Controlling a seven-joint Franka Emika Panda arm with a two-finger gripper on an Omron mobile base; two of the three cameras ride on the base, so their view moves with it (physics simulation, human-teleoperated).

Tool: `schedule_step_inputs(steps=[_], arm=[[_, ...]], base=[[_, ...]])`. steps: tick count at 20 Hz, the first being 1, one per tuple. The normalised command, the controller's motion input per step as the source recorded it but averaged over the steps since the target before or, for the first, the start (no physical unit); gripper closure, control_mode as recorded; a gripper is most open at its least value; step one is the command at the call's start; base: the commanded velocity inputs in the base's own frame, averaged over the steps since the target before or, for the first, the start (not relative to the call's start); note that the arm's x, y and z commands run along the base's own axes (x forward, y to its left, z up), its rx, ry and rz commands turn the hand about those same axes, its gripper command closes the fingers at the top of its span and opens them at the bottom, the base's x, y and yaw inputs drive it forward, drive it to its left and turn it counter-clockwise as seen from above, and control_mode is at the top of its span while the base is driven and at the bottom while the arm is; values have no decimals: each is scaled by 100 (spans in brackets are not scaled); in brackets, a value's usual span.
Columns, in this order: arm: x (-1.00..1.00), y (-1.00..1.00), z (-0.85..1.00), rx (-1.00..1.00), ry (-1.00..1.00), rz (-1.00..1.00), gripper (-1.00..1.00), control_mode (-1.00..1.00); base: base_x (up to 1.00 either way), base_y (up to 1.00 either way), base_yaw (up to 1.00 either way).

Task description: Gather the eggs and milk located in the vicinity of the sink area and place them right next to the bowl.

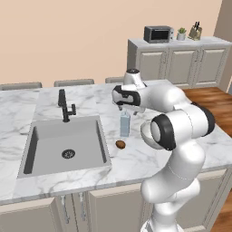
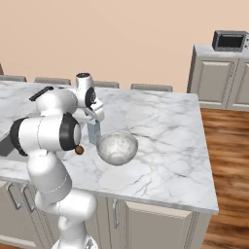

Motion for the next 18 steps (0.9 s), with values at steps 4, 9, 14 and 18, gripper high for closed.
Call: schedule_step_inputs(steps=[4, 9, 14, 18], arm=[[1, 2, -9, 0, 1, 0, -100, -100], [4, 2, -10, 0, 1, 0, -100, -100], [5, 2, -10, 0, 0, 0, -100, -100], [4, 2, -11, 0, 0, 0, -100, -100]], base=[[0, 0, 0], [0, 0, 0], [0, 0, 0], [0, 0, 0]])
